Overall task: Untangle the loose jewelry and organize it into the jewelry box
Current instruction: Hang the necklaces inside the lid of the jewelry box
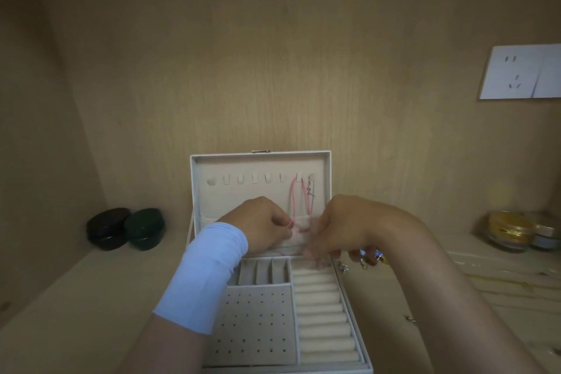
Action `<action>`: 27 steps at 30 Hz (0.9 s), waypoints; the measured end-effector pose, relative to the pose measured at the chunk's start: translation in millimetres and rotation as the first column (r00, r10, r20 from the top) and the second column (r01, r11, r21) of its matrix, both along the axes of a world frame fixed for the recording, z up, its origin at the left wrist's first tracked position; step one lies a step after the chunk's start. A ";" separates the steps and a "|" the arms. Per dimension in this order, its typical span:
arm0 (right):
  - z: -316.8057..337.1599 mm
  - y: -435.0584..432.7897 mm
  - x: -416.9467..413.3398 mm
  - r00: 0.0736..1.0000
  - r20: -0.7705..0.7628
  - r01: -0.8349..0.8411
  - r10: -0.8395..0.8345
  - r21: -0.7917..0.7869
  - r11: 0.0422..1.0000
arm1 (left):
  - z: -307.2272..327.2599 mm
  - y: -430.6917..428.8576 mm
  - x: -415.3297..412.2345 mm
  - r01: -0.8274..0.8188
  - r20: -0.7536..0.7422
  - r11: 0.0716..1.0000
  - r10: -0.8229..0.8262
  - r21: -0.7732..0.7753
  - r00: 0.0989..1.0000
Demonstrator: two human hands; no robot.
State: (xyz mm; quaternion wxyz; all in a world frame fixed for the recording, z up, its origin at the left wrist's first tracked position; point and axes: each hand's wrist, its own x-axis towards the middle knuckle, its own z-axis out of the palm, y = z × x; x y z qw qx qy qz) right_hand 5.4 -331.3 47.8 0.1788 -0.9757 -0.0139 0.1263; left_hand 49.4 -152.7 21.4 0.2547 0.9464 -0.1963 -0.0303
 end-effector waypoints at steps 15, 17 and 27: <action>-10.8 -8.0 13.1 0.933 0.358 -0.090 -0.040 0.338 0.937 | 5.7 -3.9 -6.6 -0.155 0.284 0.959 0.085 0.235 0.955; -13.2 -5.3 17.7 0.859 0.506 -0.117 -0.071 0.330 0.937 | 2.9 -5.7 -5.9 -0.144 0.272 0.953 0.069 0.267 0.960; -32.8 12.2 31.3 0.777 0.614 -0.199 0.143 0.023 0.980 | 9.7 1.6 -6.5 -0.107 0.158 0.964 0.070 0.243 0.985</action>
